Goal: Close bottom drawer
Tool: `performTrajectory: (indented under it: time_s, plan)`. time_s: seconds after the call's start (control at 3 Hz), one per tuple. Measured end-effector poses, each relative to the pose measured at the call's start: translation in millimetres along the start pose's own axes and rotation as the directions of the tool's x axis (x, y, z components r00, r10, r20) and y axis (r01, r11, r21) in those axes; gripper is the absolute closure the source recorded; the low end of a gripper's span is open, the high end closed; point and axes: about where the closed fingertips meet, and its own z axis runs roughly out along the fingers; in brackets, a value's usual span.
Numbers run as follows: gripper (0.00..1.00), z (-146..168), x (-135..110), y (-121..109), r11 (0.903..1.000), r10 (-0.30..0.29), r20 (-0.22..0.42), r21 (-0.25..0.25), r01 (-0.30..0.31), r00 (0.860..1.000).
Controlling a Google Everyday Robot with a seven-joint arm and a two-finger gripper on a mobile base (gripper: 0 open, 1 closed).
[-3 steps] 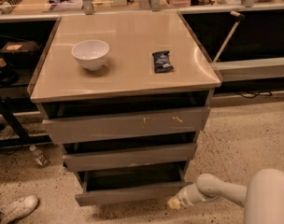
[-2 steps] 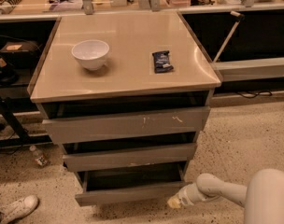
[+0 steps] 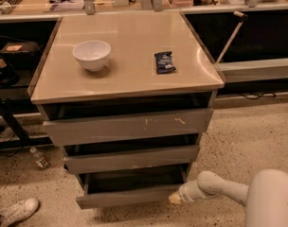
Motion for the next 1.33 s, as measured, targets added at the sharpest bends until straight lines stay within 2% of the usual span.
performTrajectory:
  time_s: [0.67,1.0,1.33]
  plan:
    - [1.0,-0.1,-15.6,-9.3,0.9995,-0.019,0.018,0.025,0.019,1.0]
    - [0.81,-0.1,-15.6,-9.3,0.9995,-0.019,0.018,0.025,0.019,1.0]
    - [0.58,-0.1,-15.6,-9.3,0.9995,-0.019,0.018,0.025,0.019,1.0]
